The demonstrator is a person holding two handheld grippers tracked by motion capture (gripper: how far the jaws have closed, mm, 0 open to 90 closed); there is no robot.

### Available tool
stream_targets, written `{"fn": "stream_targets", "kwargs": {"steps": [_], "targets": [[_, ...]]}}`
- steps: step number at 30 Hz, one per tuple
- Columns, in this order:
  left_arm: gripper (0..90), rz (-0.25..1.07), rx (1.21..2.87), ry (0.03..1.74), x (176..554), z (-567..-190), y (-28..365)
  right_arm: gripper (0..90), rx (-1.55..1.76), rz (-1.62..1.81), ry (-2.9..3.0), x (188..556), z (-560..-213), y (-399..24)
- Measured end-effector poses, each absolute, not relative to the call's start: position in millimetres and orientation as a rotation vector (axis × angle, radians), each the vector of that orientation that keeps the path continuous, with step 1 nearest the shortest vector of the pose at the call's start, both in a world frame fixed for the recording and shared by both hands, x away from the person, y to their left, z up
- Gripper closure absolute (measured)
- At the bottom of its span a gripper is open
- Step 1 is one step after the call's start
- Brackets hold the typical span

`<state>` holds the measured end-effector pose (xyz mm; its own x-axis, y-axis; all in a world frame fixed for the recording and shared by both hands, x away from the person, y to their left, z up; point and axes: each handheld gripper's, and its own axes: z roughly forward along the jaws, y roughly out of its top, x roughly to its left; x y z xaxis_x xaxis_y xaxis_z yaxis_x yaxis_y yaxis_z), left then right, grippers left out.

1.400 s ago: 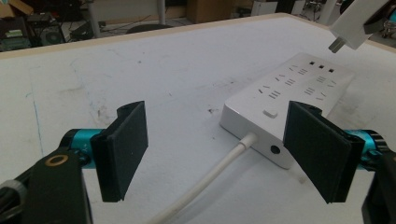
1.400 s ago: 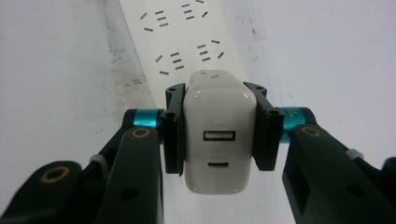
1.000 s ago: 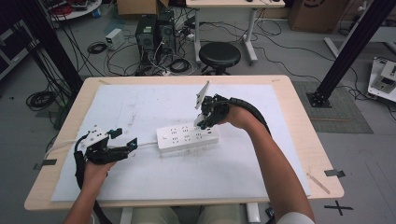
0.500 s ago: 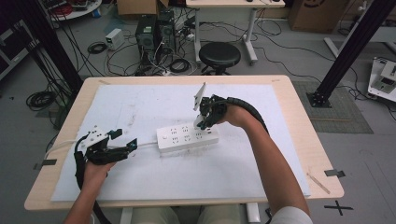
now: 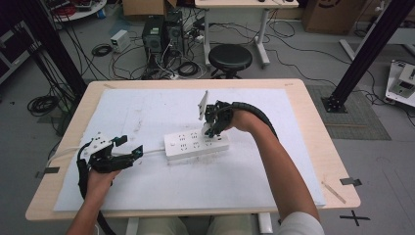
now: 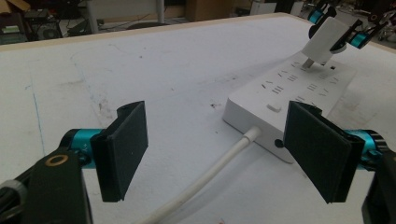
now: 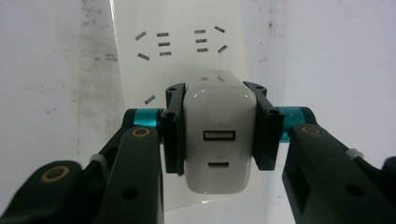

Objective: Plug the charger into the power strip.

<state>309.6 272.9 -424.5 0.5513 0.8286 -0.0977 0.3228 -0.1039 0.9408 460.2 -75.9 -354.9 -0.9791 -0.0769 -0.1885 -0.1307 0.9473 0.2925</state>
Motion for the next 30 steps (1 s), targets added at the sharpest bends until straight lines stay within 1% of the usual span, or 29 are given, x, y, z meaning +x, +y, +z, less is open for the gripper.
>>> {"fn": "stream_targets", "kwargs": {"steps": [12,14,30], "targets": [[22.2,0.562,1.666,0.975,311,-426,271,63.7,-0.289,0.259,2.957,463,-354,-47],[22.2,0.562,1.660,0.975,310,-425,271,63.6,-0.305,0.188,2.956,463,-361,-43],[22.2,0.564,1.666,0.971,311,-425,268,63.9,-0.276,0.175,3.010,470,-363,-36]]}}
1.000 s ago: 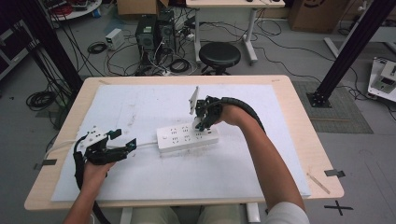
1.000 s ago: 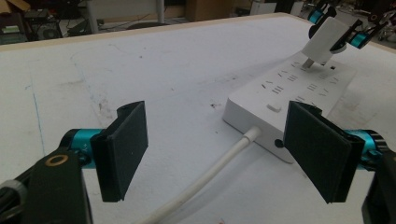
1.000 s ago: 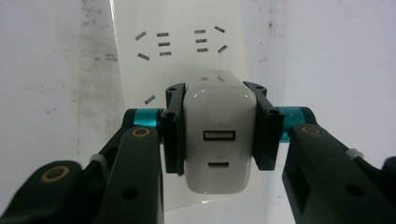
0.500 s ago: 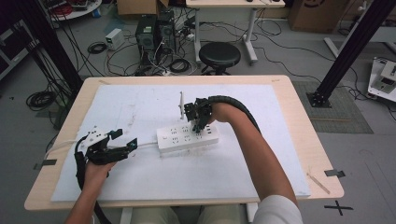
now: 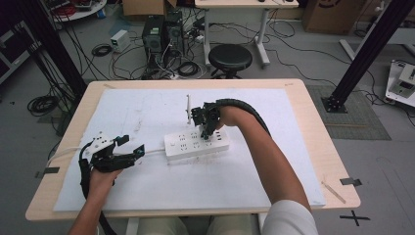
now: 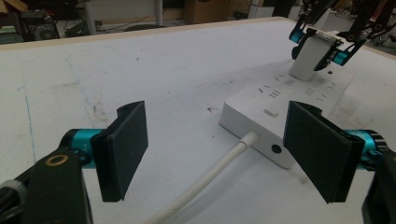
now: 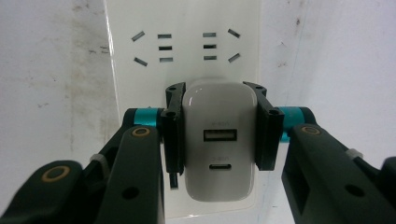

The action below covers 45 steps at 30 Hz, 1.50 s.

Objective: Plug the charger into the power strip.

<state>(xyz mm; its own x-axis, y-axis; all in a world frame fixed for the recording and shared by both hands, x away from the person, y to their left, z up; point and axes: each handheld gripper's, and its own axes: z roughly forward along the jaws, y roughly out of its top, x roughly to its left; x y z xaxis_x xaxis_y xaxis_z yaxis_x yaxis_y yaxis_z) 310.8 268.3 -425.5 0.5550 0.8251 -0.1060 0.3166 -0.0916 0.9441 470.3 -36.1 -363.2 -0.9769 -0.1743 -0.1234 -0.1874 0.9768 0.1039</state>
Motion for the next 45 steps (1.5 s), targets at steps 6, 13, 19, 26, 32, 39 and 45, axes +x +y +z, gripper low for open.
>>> {"fn": "stream_targets", "kwargs": {"steps": [6,13,19,26,32,39,45], "targets": [[22.2,0.559,1.660,0.971,311,-426,266,63.5,-0.281,0.197,3.002,470,-364,-38],[22.2,0.562,1.660,0.967,310,-424,266,62.4,-0.249,0.325,2.982,468,-365,-48],[22.2,0.562,1.660,0.973,310,-425,268,45.7,-0.082,0.467,2.981,467,-362,-56],[22.2,0.564,1.659,0.968,309,-424,268,34.5,0.070,0.589,2.938,462,-348,-75],[22.2,0.564,1.642,0.971,308,-424,268,25.4,0.197,0.633,2.889,452,-344,-95],[22.2,0.571,1.638,0.962,308,-422,269,21.9,0.409,0.710,2.815,439,-340,-128],[22.2,0.573,1.637,0.955,307,-420,269,21.7,0.540,0.792,2.751,426,-335,-158]]}}
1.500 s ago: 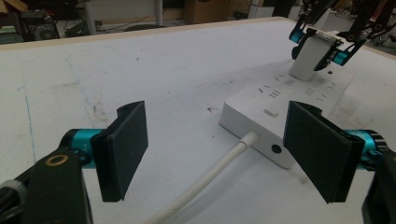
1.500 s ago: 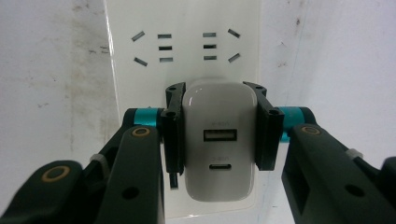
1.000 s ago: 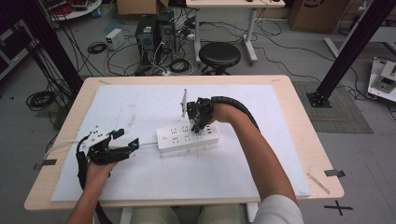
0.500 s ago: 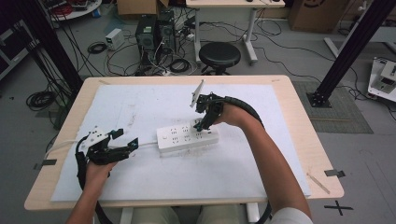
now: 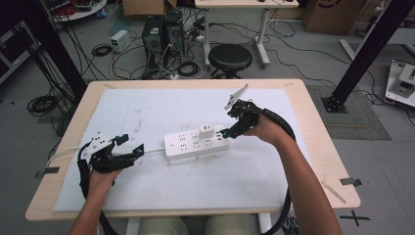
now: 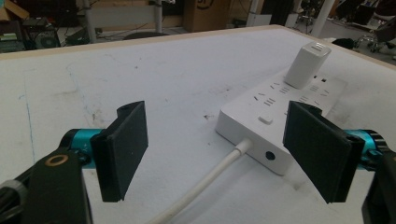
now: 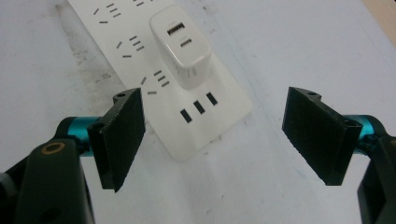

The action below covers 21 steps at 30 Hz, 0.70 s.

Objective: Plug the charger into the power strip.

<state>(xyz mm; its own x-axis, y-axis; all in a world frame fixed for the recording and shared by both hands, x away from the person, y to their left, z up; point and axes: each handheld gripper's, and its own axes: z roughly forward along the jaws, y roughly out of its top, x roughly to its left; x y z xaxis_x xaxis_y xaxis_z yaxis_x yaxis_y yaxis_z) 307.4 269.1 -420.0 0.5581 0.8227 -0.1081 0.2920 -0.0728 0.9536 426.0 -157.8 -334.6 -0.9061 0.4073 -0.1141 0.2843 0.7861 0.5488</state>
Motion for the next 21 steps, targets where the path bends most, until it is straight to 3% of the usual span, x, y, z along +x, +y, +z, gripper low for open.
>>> {"fn": "stream_targets", "kwargs": {"steps": [21], "targets": [[22.2,0.573,1.652,0.915,306,-415,265,21.5,0.791,0.905,2.591,369,-349,-233]]}}
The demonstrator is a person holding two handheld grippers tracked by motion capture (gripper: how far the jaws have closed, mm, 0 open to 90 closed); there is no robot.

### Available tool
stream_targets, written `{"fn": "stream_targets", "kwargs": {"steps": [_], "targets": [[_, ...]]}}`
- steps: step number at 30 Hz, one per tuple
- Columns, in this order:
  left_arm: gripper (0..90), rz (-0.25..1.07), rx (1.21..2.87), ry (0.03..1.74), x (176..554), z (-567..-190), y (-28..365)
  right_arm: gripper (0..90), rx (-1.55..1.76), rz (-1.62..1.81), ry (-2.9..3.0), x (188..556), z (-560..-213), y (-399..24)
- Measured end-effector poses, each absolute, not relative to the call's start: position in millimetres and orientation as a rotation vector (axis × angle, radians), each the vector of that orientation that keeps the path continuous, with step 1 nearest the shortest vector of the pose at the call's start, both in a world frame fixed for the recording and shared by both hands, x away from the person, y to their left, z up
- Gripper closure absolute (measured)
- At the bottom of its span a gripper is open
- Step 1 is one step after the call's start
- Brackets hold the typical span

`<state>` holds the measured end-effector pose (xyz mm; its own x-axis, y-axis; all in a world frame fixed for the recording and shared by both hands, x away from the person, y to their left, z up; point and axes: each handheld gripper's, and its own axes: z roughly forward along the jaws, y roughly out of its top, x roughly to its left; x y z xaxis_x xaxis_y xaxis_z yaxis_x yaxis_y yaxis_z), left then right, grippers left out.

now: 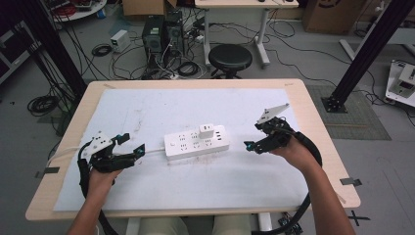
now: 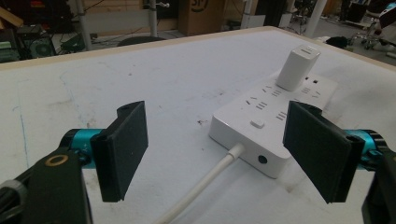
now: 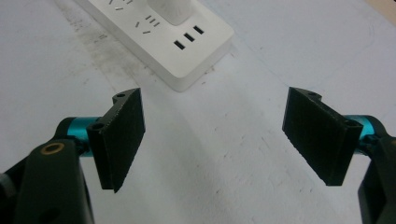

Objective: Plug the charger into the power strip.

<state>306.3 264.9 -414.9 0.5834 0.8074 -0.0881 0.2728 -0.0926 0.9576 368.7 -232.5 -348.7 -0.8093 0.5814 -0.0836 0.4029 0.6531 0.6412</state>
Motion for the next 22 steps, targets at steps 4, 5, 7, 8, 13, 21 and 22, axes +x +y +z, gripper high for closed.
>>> {"fn": "stream_targets", "kwargs": {"steps": [4,5,7,8,13,21,22], "targets": [[22.2,0.573,1.652,0.913,305,-415,264,21.5,0.824,0.938,2.562,363,-351,-242],[22.2,0.573,1.652,0.912,305,-415,264,21.5,0.828,0.937,2.556,361,-352,-244],[22.2,0.573,1.649,0.916,304,-415,264,21.6,0.833,0.938,2.553,360,-353,-247],[22.2,0.575,1.652,0.912,304,-415,264,21.6,0.839,0.941,2.550,359,-354,-248],[22.2,0.580,1.663,0.906,304,-413,264,21.5,0.863,0.945,2.535,356,-357,-253],[22.2,0.584,1.662,0.910,304,-414,265,21.3,0.891,0.951,2.509,353,-359,-257],[22.2,0.584,1.662,0.911,304,-414,265,21.3,0.891,0.949,2.506,353,-359,-257]]}}
